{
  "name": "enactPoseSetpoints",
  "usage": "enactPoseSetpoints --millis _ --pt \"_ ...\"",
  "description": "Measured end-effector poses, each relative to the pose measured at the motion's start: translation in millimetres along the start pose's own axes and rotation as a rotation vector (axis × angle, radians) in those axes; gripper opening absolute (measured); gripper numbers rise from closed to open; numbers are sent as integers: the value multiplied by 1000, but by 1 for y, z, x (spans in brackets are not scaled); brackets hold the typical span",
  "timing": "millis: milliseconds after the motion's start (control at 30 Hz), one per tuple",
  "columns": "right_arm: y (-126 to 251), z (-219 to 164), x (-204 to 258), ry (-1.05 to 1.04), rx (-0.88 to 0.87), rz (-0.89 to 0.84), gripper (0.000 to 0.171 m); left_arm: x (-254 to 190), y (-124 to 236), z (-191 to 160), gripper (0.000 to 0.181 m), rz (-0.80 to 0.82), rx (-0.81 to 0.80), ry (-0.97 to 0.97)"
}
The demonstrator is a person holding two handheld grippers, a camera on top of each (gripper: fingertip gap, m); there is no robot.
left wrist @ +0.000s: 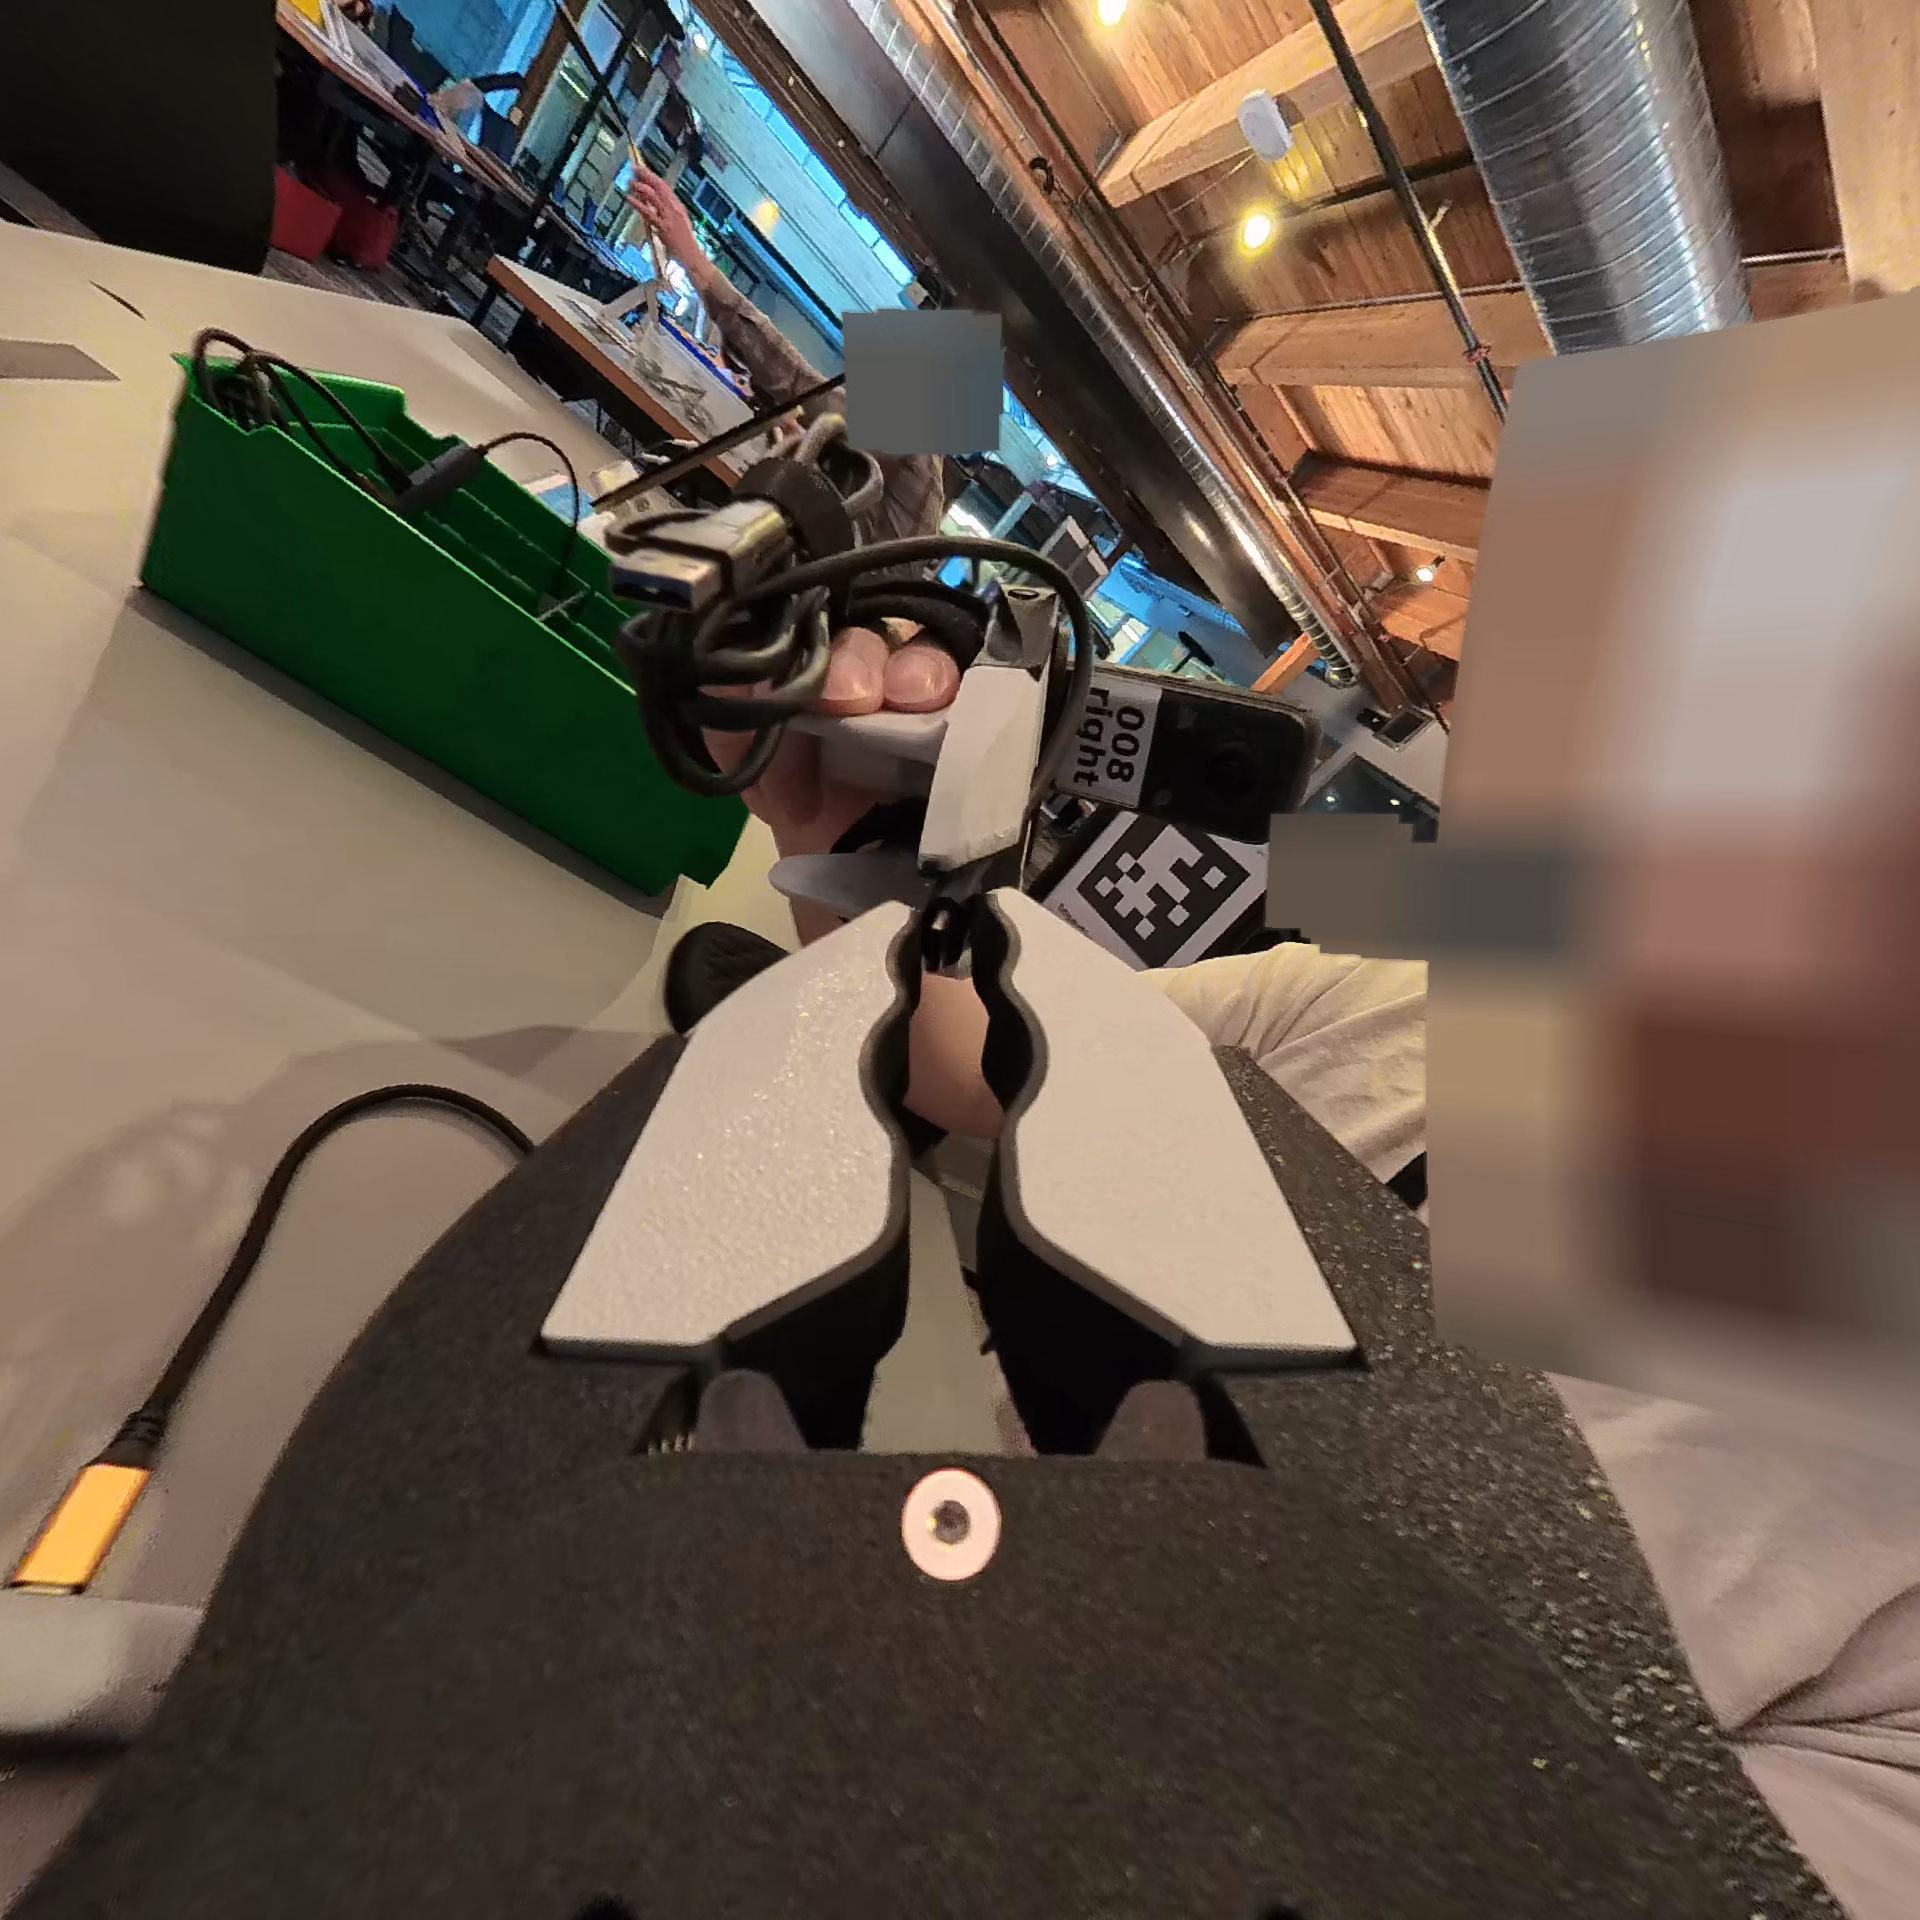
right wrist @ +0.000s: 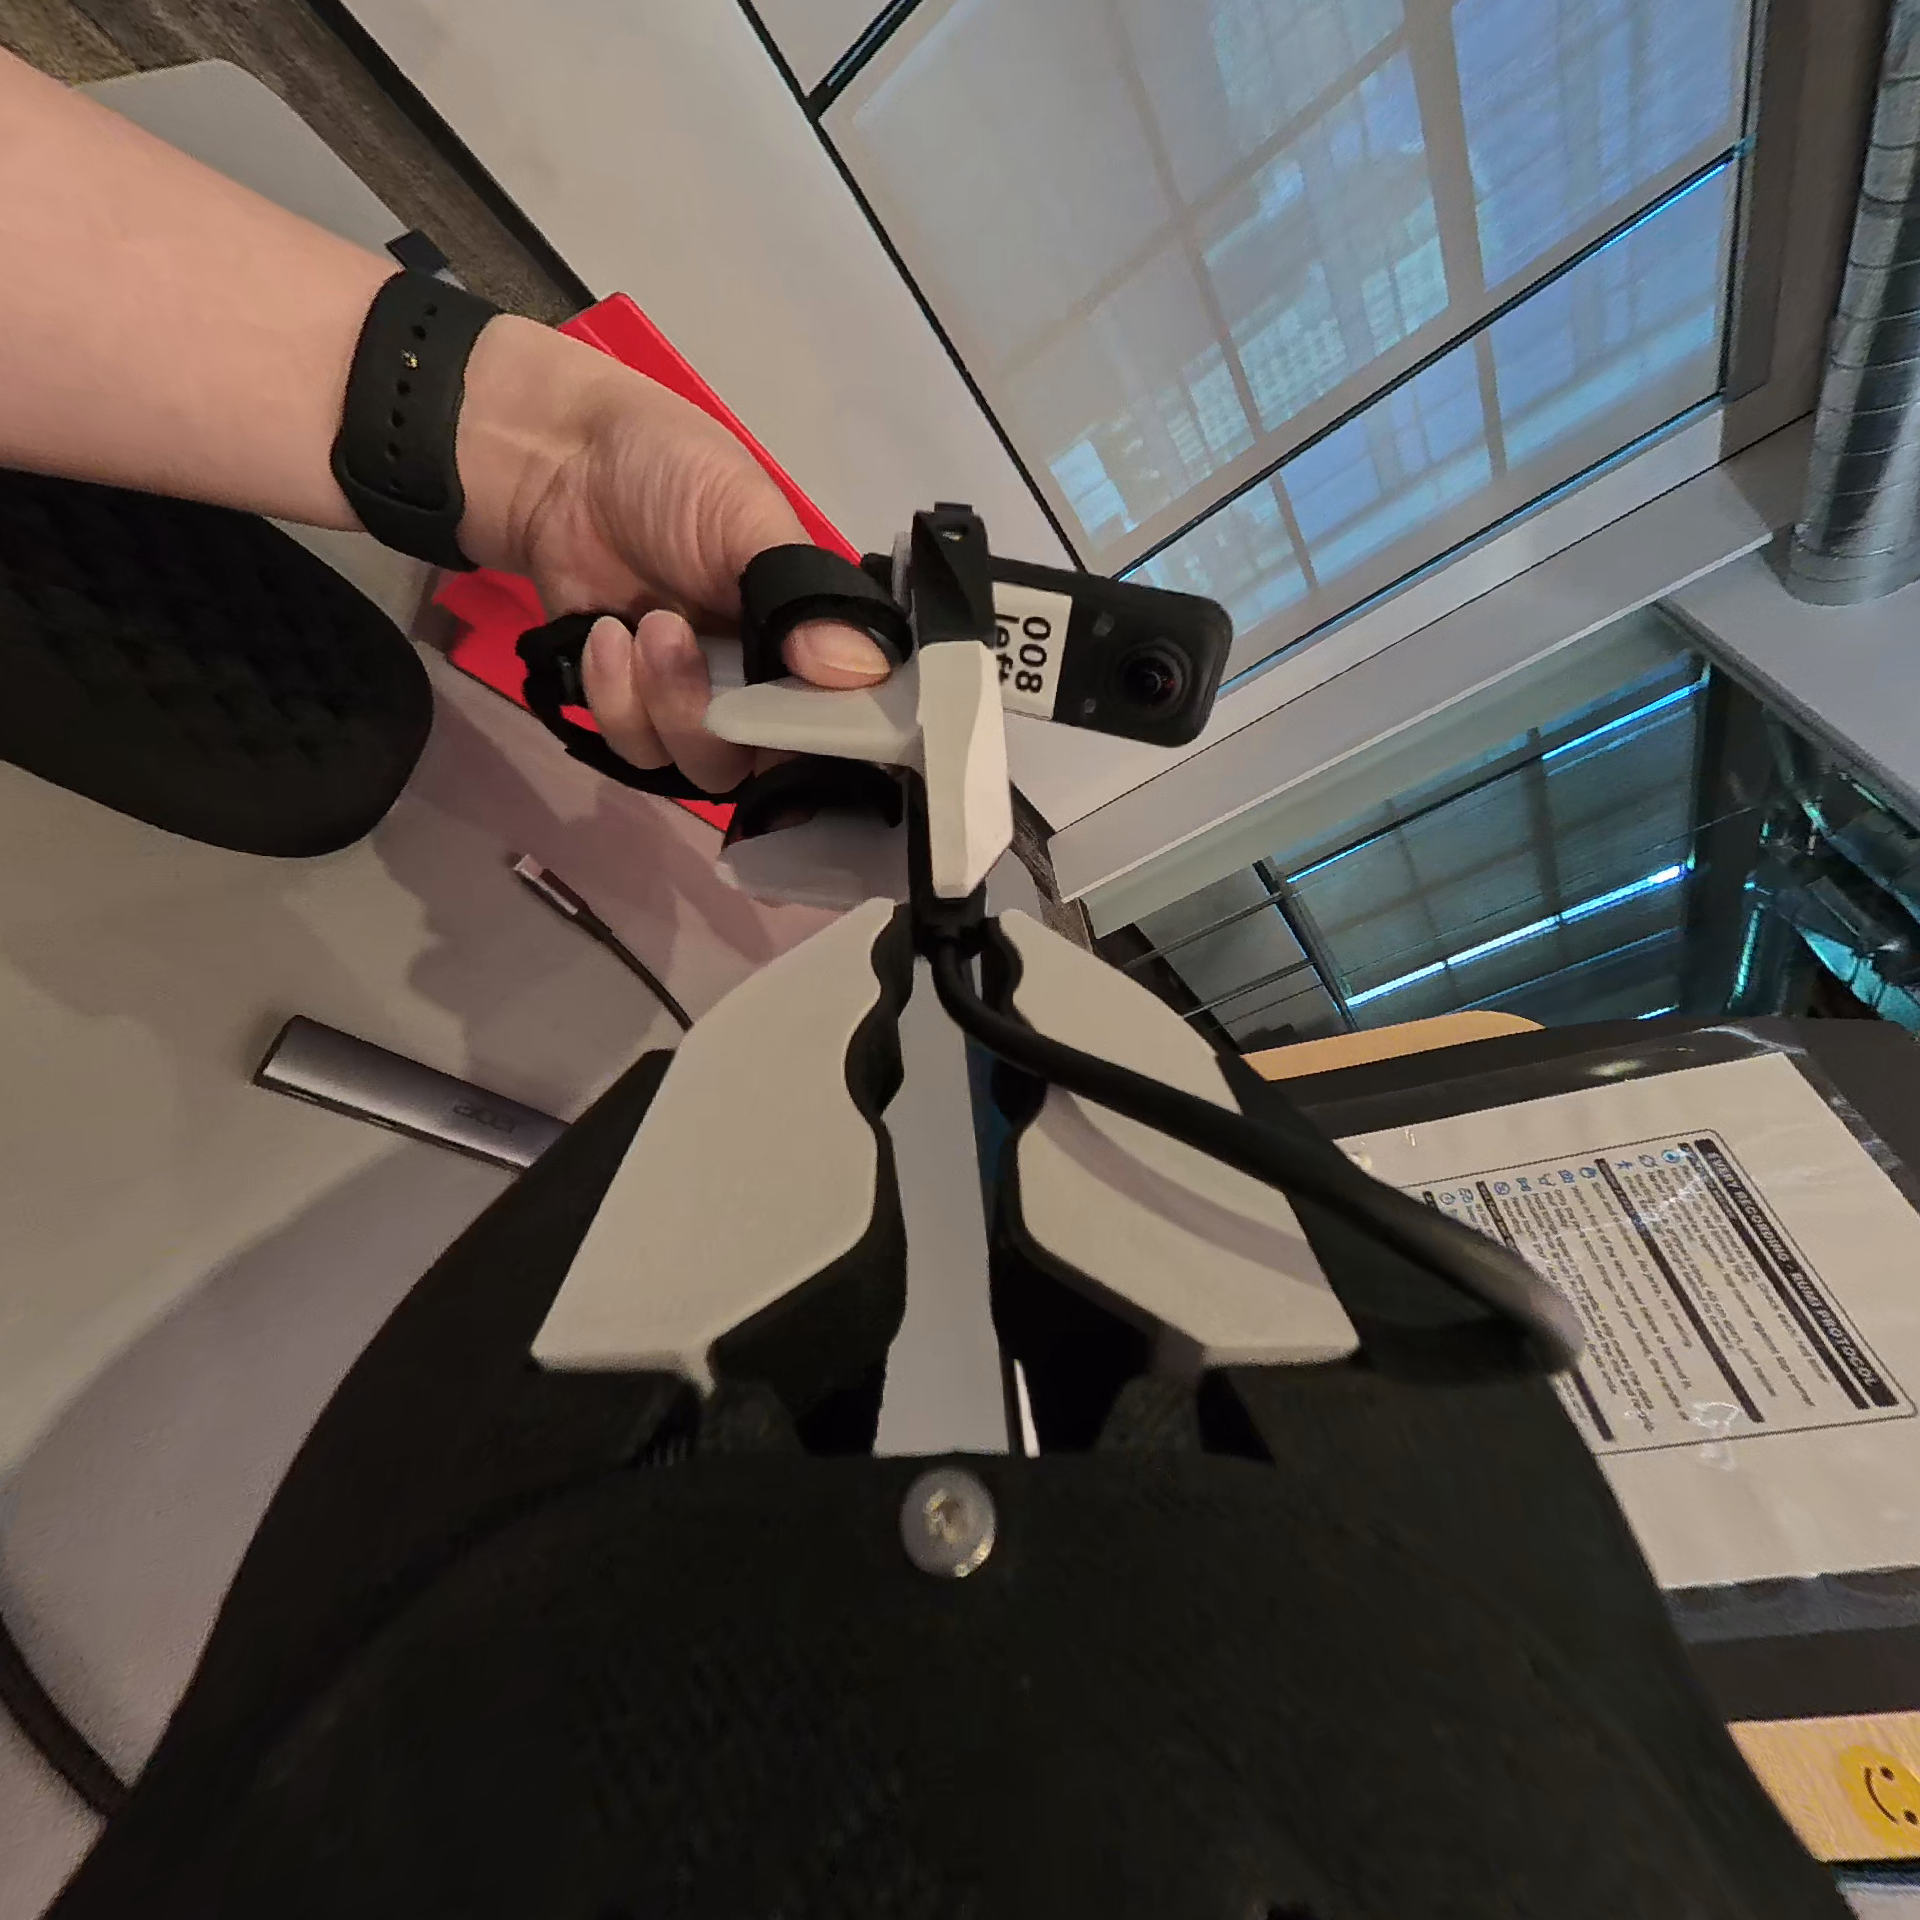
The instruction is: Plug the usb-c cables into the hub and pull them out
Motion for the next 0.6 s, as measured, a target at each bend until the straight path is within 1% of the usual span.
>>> enactPoseSetpoints --millis 33,67,167,233,300,367,433,533,600 --pt "0 -2 0 4 11 3 12 2 2 1 9 24 -6 -13" --pt "1 -4 -1 9 27 -2 13 5 5 4 19 78 -25 -33" --pt "17 -16 -16 -14 78 -58 13 19 25 8 25 361 -36 -191" --pt "35 -22 -30 -41 94 -111 13 24 34 7 32 557 18 -322" --pt "53 -25 -41 -47 112 -162 14 26 35 -1 37 690 108 -390" --pt "66 -25 -48 -36 135 -200 13 31 34 -13 45 802 156 -356" --pt "75 -22 -54 -30 133 -228 13 39 32 -37 48 884 192 -280" --pt "79 -21 -57 -20 139 -243 13 55 34 -76 54 1076 290 -152" --pt "78 -21 -56 -11 150 -238 13 64 36 -95 57 1210 327 -87"
Point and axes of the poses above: each gripper's, where its closed fingertips meet, y back along the fingers, z out of its top, x = y × z across the jaws, the point moved 5 cm from there along y, back along the fingers, and after that the axes turned 3 degrees about z, right-handed, at the moved point
